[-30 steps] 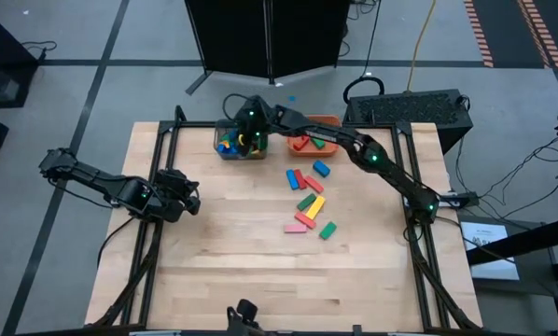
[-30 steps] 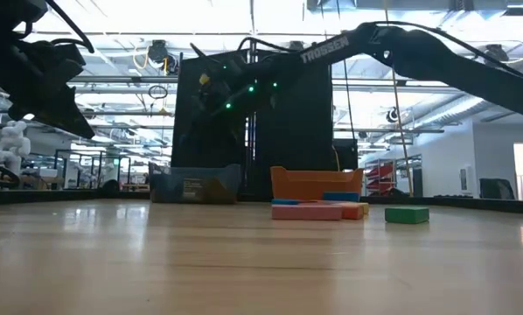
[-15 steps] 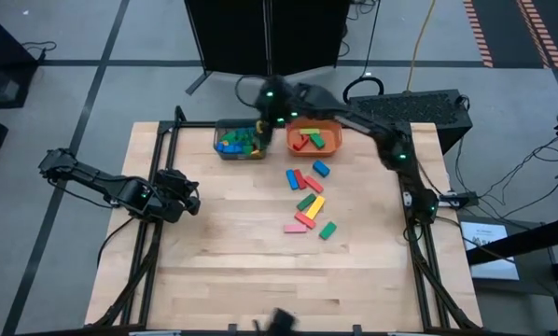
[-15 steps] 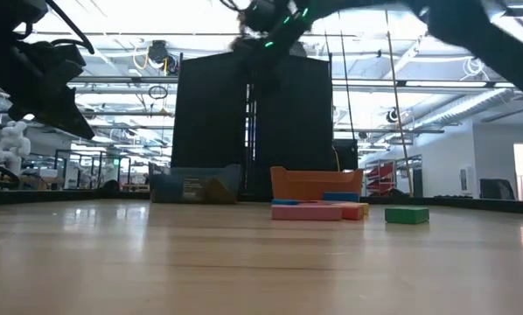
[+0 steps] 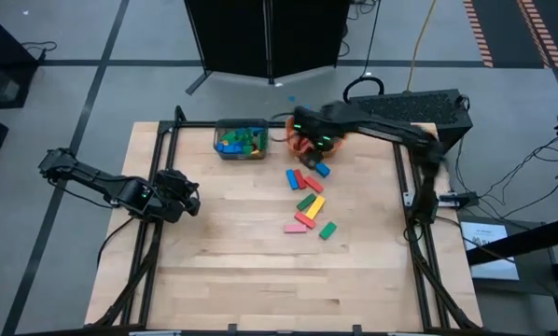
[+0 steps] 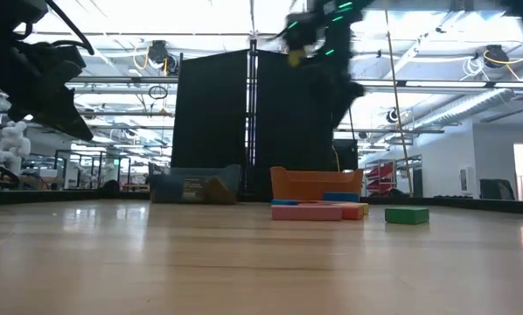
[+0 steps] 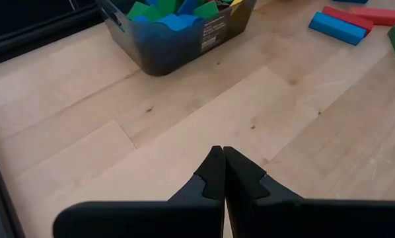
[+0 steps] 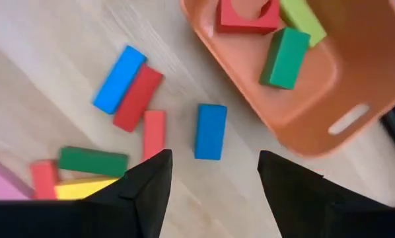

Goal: Sort blocks by size
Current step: Put the large blue block into the orange bin

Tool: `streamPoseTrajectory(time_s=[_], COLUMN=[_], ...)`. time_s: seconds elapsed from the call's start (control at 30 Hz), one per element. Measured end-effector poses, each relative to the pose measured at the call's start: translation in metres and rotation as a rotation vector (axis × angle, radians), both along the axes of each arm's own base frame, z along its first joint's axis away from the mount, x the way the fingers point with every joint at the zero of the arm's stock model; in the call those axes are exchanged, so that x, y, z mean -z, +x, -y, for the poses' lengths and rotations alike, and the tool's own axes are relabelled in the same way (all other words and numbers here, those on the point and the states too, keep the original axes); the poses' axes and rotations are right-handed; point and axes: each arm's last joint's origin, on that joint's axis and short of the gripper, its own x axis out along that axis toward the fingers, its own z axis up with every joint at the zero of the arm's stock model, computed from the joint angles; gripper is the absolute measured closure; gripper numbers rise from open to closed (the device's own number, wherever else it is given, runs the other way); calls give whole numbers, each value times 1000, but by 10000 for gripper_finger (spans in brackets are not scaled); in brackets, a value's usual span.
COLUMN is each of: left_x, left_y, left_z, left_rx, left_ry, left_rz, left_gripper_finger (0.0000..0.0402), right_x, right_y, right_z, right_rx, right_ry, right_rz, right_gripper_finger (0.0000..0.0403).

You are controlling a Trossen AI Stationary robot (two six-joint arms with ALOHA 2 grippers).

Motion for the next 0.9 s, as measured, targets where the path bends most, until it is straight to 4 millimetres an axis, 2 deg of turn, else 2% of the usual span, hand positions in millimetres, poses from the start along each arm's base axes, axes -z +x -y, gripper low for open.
streamPoseTrajectory(time_s=[0.1,0.17,0.27,0.43,0.73,0.9], left_x=[0,0,0,0,0,0], left_y=[0,0,0,0,0,0], left_z=[0,0,0,0,0,0], left_rx=[0,3,3,-2,-2,-18], left_ry=[1,3,3,3,-3,-15], left_rz=[0,-2,-2,2,7,18], left_gripper_finger=[401,401,401,401,401,401], right_x=[9,27,51,96,128,156], right_y=[-32,-47,-59,-64,-59,-51], right_z=[-12,-18,-32,-39,-34,-25], right_rx=[93,150,191,207,211,207], right_ry=[-48,-55,-47,-74,-106,-87], right_rz=[172,231,297,296,301,255], right_gripper_finger=[184,184,184,184,184,186])
